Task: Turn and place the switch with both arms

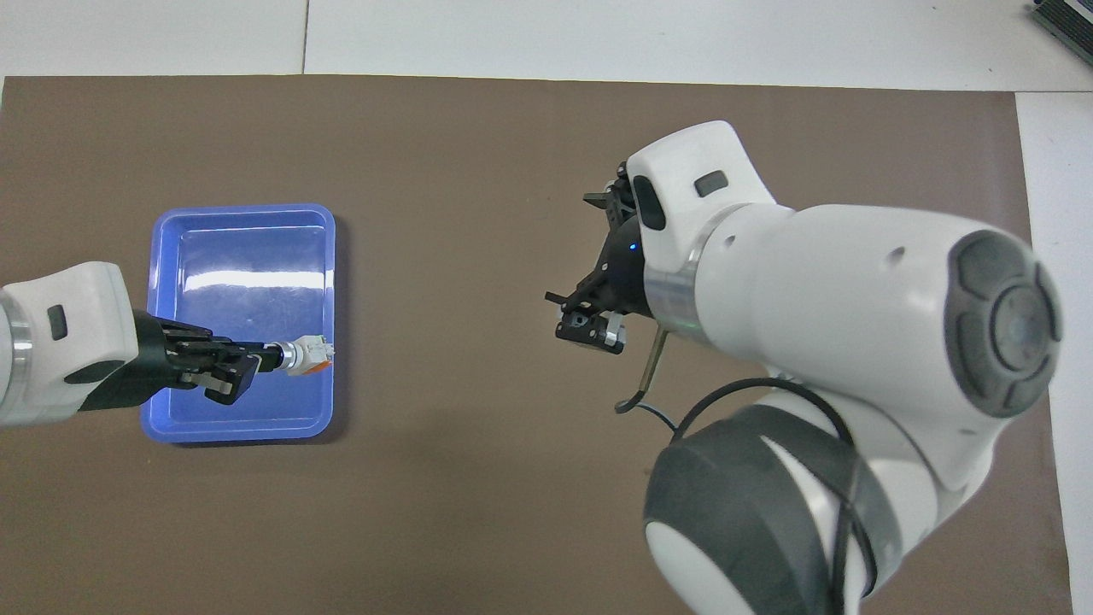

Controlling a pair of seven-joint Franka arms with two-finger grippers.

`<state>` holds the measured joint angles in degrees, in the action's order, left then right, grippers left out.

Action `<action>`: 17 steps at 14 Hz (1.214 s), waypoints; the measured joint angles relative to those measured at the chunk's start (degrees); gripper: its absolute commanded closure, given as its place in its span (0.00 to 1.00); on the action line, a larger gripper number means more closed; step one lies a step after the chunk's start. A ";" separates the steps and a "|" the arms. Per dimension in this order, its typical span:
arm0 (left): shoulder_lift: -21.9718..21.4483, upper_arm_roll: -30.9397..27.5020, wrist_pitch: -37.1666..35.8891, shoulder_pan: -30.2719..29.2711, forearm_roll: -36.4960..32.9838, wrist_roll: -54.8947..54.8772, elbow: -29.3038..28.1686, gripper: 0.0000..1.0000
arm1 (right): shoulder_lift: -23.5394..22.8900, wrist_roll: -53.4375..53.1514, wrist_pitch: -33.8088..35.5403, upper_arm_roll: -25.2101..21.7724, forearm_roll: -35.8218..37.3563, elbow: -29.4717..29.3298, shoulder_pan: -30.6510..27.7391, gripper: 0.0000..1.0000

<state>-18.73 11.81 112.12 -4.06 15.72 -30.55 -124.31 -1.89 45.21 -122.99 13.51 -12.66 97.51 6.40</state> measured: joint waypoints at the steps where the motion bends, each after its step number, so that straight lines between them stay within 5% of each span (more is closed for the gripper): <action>1: -0.09 0.05 1.84 0.04 -1.47 -0.69 -1.91 1.00 | -0.02 -2.09 0.06 -0.05 2.62 0.00 -1.44 0.00; 7: 0.71 0.03 12.78 0.03 -9.27 -5.94 -11.51 1.00 | -0.08 -28.22 0.43 -2.06 13.43 -0.07 -5.36 0.00; 11: 7.19 -0.01 16.82 0.01 -10.91 -8.76 -12.62 1.00 | 0.30 -38.29 9.68 -8.66 13.70 -2.57 -5.60 0.00; 12: 8.81 -0.03 17.81 0.00 -11.62 -8.90 -12.59 0.70 | 0.66 -39.63 14.00 -10.06 13.85 -4.02 -5.63 0.00; 13: 9.98 -0.02 18.36 0.01 -12.20 -8.95 -12.56 0.01 | 1.26 -40.46 18.23 -11.47 13.86 -5.21 -5.66 0.00; 17: 10.84 -0.01 18.66 0.01 -12.44 -9.58 -11.68 0.00 | 4.09 -46.03 27.80 -15.05 13.80 -5.16 -5.64 0.00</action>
<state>-7.88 11.80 130.78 -4.05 3.29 -40.12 -135.98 2.20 -0.82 -95.19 -1.53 1.14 92.35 0.76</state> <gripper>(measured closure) 0.480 0.000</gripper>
